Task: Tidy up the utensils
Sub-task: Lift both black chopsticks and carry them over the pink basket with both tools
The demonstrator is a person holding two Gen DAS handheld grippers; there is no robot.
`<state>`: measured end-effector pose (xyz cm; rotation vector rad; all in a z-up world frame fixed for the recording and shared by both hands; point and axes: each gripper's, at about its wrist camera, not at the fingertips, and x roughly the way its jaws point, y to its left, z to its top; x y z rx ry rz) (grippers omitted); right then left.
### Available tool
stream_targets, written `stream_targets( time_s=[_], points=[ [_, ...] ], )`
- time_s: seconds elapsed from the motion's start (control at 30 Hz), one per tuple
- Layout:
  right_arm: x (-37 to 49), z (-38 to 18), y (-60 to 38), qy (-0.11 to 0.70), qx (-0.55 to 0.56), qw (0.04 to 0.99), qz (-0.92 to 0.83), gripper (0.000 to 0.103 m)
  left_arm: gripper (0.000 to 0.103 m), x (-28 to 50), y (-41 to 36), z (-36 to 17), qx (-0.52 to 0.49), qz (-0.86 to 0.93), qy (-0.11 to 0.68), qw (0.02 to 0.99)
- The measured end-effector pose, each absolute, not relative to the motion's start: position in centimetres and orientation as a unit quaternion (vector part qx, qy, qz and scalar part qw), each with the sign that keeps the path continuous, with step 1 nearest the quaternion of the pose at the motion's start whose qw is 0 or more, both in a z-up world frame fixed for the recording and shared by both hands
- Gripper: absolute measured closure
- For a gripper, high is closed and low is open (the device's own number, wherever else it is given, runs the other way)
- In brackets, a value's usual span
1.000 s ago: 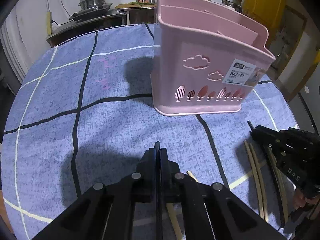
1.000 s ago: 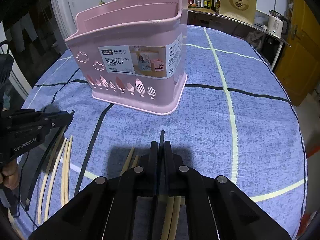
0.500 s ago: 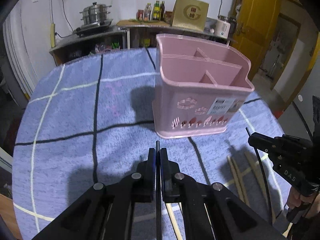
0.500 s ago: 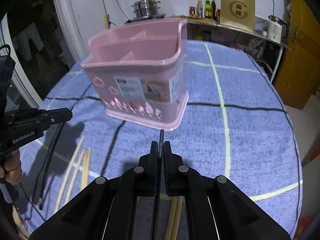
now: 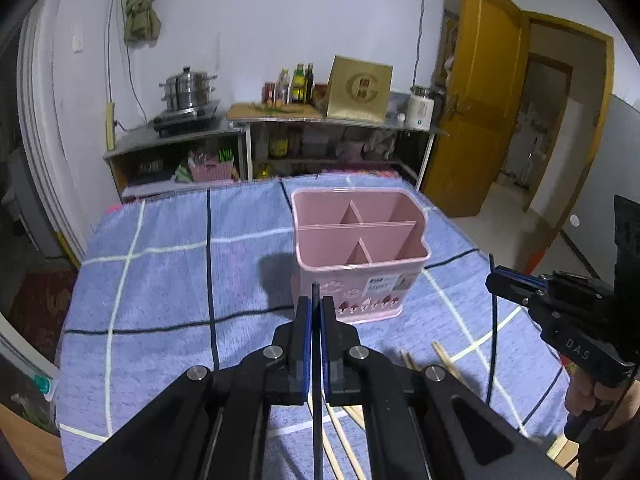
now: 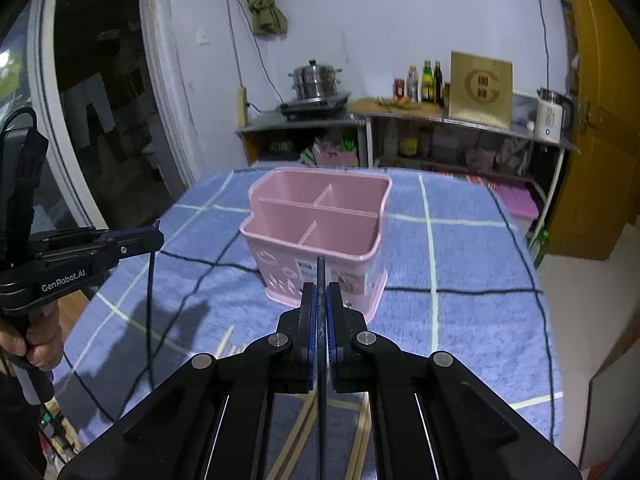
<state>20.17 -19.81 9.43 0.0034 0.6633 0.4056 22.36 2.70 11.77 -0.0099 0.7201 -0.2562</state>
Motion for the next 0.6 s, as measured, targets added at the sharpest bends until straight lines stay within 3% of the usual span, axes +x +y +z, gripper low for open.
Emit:
stream_targets(
  time_s=[0.6],
  points=[
    [17.5,12.8,-20.9,0.271,0.009,0.941,0.201,0.099,0.099,20.3,2.1,15.4,-0.005,-0.154,0.318,0.935]
  ],
)
